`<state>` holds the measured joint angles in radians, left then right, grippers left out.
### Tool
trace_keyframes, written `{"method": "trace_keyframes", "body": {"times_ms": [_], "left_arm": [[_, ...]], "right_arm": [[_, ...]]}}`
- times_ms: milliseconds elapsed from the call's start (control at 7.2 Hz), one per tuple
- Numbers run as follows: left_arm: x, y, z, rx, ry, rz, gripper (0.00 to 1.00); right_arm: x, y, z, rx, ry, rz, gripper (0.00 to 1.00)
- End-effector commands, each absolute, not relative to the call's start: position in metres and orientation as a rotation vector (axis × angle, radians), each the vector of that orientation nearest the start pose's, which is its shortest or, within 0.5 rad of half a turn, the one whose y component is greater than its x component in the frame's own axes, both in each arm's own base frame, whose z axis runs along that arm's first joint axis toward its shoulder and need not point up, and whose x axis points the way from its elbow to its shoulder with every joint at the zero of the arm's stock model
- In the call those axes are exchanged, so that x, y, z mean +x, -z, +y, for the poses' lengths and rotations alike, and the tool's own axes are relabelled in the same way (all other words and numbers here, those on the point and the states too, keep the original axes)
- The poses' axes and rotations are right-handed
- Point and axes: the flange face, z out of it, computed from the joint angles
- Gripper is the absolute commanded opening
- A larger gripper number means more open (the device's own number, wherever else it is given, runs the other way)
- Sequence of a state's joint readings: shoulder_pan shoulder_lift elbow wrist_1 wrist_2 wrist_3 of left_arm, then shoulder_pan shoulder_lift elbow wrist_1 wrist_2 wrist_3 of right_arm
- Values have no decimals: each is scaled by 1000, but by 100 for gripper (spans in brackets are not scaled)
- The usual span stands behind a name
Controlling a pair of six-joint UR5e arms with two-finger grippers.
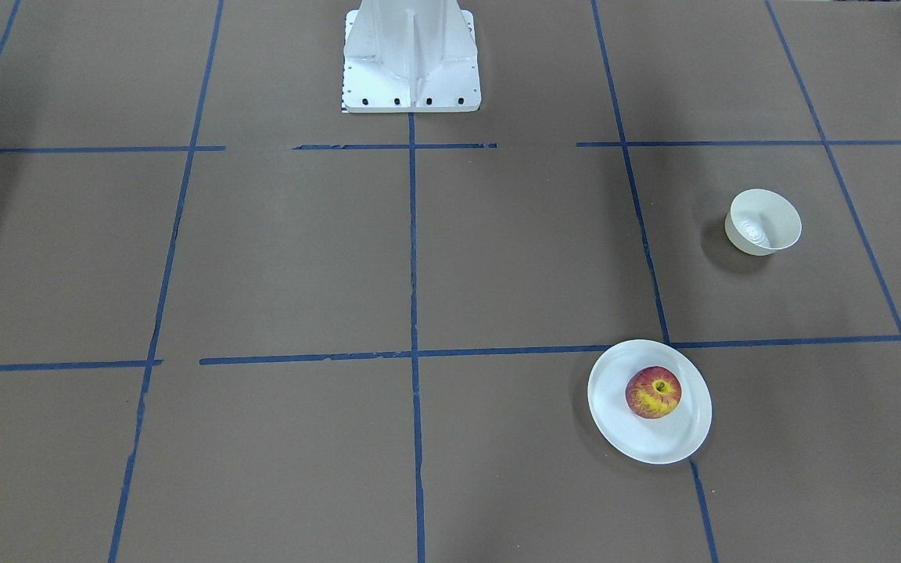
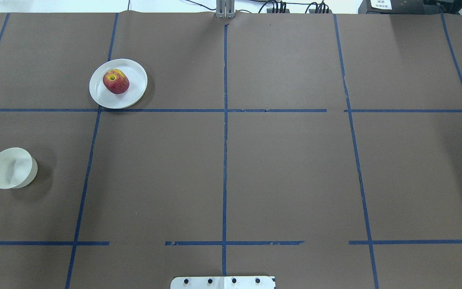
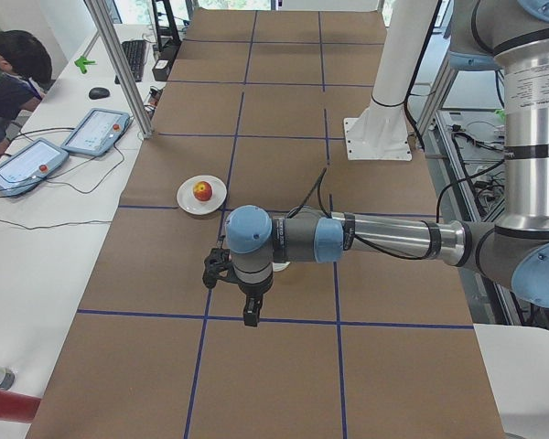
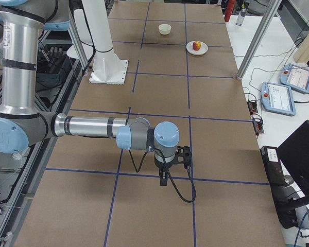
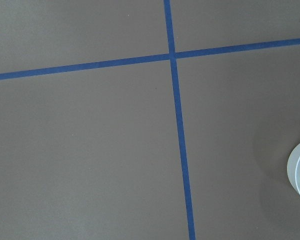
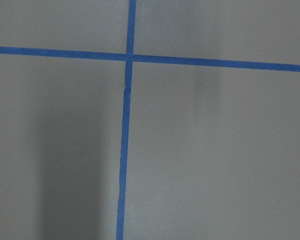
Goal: Move apple from plate to bowl
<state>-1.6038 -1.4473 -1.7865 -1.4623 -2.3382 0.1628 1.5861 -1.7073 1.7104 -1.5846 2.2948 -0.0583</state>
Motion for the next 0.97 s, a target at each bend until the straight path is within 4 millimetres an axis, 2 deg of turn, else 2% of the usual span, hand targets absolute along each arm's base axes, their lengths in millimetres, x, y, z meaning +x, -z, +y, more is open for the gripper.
{"method": "trace_keyframes", "body": {"times_ms": [0,139,278,417,556,694,833], "left_arm": [[-77,-612,-442,151,-158,758,100],[-75,-604,-445,195,-171,763,100],[-64,-579,-468,215,-140,795,100],[-35,-552,-493,217,-142,809,100],[-20,-511,-532,267,-156,809,100],[19,-490,-562,238,-154,827,100],[76,-461,-591,187,-128,852,100]], "right_arm": [[74,-658,-432,16,37,-724,100],[74,-658,-432,16,37,-724,100],[74,-658,-432,16,37,-724,100],[74,-658,-432,16,37,-724,100],[74,-658,-432,16,37,-724,100],[74,-658,-432,16,37,-724,100],[74,-658,-432,16,37,-724,100]]}}
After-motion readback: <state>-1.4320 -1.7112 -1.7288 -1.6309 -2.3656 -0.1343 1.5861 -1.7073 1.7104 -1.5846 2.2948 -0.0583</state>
